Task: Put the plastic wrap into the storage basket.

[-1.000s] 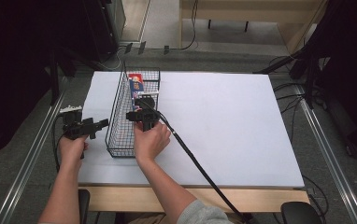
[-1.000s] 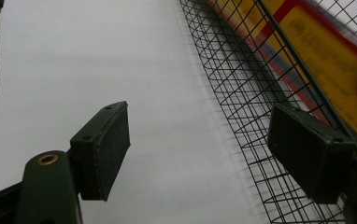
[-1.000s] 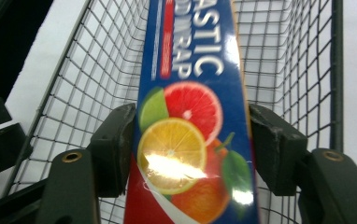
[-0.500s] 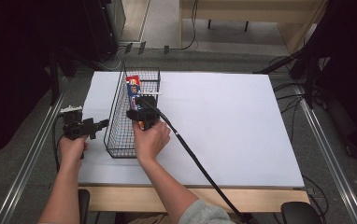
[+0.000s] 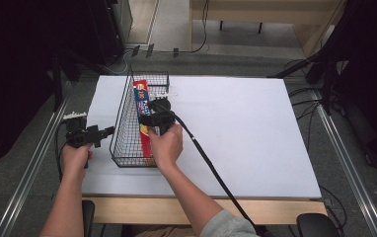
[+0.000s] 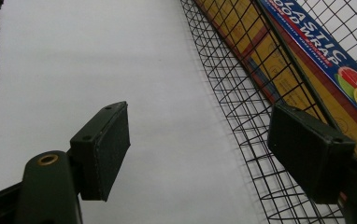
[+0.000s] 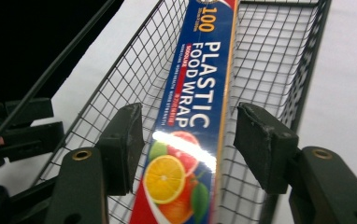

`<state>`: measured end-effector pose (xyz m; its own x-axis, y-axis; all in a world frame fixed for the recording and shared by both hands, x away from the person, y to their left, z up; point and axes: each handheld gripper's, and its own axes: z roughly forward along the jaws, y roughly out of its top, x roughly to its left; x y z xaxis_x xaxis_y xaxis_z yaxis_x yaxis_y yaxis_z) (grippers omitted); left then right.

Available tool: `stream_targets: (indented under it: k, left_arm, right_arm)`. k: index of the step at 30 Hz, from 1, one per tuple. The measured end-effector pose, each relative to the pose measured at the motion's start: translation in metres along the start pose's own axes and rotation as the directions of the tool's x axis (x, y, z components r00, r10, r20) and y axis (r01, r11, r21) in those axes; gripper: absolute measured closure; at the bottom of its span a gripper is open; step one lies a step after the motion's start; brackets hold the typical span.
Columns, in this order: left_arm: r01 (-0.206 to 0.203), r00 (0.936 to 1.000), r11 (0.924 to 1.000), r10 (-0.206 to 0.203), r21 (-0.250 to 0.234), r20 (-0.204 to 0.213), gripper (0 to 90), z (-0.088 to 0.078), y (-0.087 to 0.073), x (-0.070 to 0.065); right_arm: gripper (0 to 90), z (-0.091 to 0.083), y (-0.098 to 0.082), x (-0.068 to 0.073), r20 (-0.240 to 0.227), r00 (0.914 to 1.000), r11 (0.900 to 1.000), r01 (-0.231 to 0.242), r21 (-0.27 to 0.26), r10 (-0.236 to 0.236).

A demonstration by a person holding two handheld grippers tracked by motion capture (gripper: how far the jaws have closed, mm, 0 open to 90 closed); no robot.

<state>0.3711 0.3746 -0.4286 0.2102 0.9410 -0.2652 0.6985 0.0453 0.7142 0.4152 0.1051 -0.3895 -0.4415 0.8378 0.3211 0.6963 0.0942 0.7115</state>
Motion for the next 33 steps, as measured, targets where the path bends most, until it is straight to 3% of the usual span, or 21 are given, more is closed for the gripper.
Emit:
stream_targets:
  k: [6,9,13,16,19,23,27,33]
  left_arm:
    - [-0.006,1.0,1.0,0.006,0.006,0.001,22.1,0.0,0.0,-0.001]
    - [-0.008,1.0,0.9999,0.008,0.006,0.001,22.1,0.0,0.0,-0.001]
    - [-0.012,0.9999,0.9999,0.012,0.01,0.002,22.1,0.0,0.0,-0.001]
    - [-0.015,0.9999,0.9998,0.015,0.015,0.003,22.1,0.001,0.0,-0.002]
    - [-0.021,0.9998,0.9995,0.021,0.022,0.005,22.1,0.001,0.0,-0.003]
    - [-0.027,0.9996,0.9993,0.027,0.026,0.009,22.1,0.0,0.0,-0.003]
    - [-0.028,0.9996,0.9992,0.028,0.028,0.009,22.1,0.0,0.0,-0.003]
    - [-0.033,0.9994,0.9991,0.032,0.025,0.011,22.1,0.0,0.0,-0.004]
  right_arm:
    - [43.4,-0.007,0.004,-0.014,-0.029,0.9976,0.998,0.064,0.005,-0.063]
    - [43.4,-0.009,0.006,-0.02,-0.075,0.9945,0.997,0.075,0.027,-0.073]
    - [43.4,-0.015,0.005,-0.028,-0.069,0.987,0.989,0.148,0.026,-0.146]
    - [43.4,-0.02,0.006,-0.035,-0.108,0.9833,0.988,0.15,0.024,-0.147]
    - [43.5,-0.024,0.006,-0.043,-0.164,0.9728,0.985,0.171,0.036,-0.163]
    - [43.4,-0.03,0.007,-0.056,-0.172,0.9617,0.973,0.225,0.045,-0.214]
    - [42.7,-0.038,0.007,-0.07,-0.193,0.9584,0.974,0.223,0.045,-0.211]
    - [38.9,-0.05,0.006,-0.085,-0.187,0.9544,0.969,0.244,0.041,-0.232]
